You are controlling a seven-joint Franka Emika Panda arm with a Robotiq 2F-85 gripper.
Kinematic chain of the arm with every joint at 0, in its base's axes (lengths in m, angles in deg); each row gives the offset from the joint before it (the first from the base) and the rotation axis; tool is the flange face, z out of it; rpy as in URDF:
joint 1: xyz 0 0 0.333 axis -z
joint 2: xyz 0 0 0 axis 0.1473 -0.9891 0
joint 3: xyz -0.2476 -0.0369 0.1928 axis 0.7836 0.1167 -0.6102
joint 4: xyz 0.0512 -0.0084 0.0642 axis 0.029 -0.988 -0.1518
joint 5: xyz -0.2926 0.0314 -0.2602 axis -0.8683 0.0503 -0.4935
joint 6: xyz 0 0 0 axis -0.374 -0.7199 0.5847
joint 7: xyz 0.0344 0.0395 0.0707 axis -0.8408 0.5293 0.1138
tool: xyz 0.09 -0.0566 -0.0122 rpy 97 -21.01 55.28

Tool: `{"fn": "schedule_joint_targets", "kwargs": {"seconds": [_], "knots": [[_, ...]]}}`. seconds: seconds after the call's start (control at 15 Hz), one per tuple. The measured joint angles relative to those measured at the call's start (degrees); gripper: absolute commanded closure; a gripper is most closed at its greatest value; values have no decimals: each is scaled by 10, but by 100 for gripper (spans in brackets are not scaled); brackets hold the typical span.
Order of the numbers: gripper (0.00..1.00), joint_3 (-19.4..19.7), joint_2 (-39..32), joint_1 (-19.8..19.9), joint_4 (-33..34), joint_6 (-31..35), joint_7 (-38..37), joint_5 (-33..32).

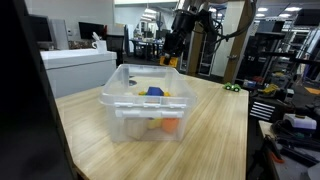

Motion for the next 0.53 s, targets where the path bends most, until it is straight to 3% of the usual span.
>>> {"fn": "schedule_joint_targets", "kwargs": {"seconds": [0.27, 0.53], "knots": [[6, 2, 0, -1, 2, 13, 0, 2], [0, 24, -1, 8, 16, 13, 0, 5]]}}
